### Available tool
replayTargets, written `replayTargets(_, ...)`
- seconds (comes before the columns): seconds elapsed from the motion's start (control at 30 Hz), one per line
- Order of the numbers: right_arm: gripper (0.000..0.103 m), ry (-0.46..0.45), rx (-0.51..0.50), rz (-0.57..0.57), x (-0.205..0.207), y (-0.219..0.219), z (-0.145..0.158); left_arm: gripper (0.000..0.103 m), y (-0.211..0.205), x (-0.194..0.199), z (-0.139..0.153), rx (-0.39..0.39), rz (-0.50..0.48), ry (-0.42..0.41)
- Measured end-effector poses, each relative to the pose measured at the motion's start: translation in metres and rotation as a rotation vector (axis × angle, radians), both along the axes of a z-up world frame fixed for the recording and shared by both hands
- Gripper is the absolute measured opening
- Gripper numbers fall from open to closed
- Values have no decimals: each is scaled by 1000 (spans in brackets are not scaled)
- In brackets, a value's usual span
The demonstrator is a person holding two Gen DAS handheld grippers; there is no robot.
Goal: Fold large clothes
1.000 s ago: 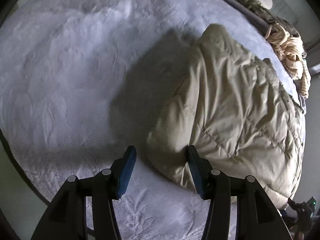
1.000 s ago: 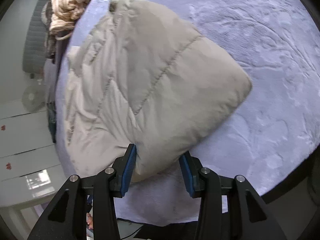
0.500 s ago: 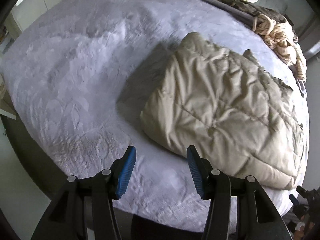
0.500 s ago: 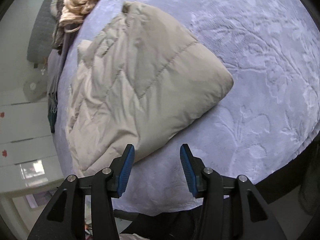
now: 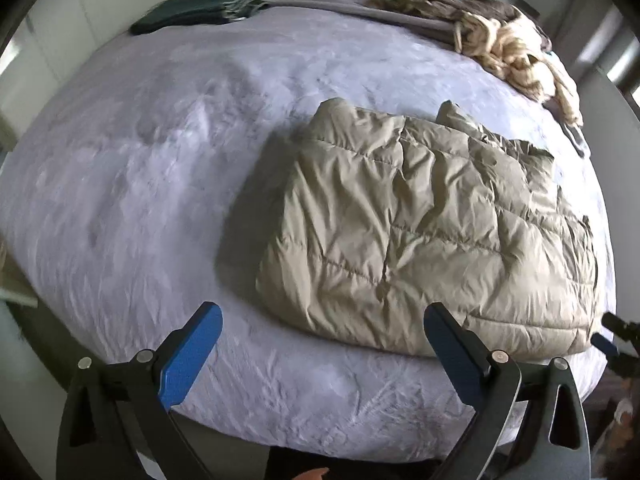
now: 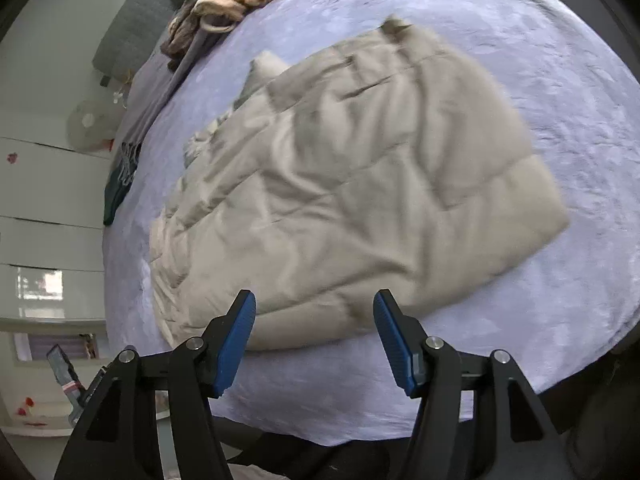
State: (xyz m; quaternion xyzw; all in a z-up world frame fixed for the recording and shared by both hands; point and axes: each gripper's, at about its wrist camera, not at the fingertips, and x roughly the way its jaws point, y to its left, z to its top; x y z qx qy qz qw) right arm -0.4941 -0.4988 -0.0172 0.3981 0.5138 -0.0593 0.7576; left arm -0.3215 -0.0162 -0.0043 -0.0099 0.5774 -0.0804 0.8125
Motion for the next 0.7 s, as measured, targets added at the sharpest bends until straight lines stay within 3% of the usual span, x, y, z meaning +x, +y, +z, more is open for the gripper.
replayTargets(0.13,67,20,-4,16,24,27,-1,101,2,19,-1,8,-40,-1)
replayTargets(0.27,80,28,-29,27,47,50,1,101,2,35,-8,-1,-67,23)
replayTargets(0.43,82,39,-66,54,67,75,2,101,-1,50,-23,-1,-100,60)
replayTargets(0.5,87,52,-82,66,74,84,-1,101,-3,54,-28,-2,-112,72)
replayTargets(0.57,103,57,-94,79,80,92,-3,101,-4,59,-33,-10,-120,85)
replayTargets(0.7,103,50,-124,113,97,111,-7,101,-4,66,-42,-9,-125,97)
